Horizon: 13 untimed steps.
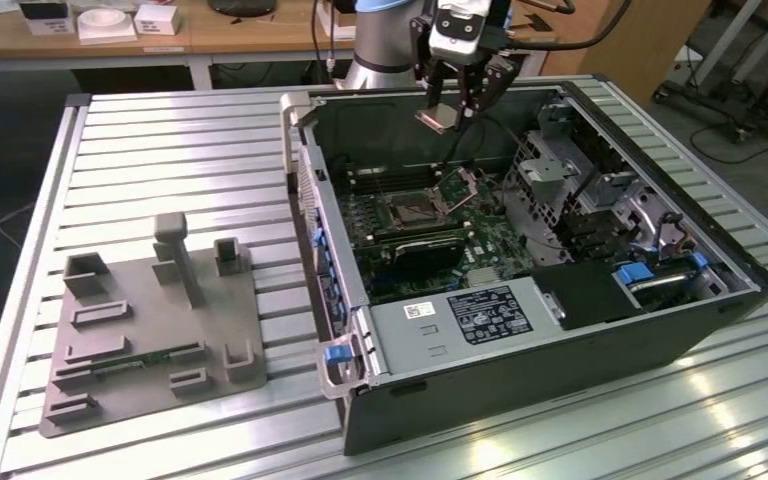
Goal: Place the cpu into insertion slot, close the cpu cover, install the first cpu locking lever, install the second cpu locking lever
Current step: 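Place the cpu into insertion slot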
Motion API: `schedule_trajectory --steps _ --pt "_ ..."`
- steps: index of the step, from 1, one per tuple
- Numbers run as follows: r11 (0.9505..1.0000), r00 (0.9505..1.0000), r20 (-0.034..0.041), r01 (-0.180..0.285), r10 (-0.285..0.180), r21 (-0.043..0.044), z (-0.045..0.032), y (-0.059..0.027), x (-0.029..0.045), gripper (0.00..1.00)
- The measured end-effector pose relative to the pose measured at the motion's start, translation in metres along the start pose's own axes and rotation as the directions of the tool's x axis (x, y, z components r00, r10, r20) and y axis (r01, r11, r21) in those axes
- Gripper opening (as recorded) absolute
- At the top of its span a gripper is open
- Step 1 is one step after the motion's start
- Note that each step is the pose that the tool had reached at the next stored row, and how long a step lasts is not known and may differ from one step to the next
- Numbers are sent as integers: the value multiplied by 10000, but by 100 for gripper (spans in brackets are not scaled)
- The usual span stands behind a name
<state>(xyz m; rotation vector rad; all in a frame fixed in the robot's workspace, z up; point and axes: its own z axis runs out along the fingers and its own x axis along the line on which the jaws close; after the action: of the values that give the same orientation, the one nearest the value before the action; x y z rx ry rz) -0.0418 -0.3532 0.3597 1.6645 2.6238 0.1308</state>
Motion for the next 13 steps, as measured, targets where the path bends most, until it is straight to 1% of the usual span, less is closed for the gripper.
schedule_trajectory --steps 6,13 --pt "10000 10000 7 -84 84 -2 0 0 0 54" --pt "9994 9994 29 -333 333 -7 0 0 0 54"
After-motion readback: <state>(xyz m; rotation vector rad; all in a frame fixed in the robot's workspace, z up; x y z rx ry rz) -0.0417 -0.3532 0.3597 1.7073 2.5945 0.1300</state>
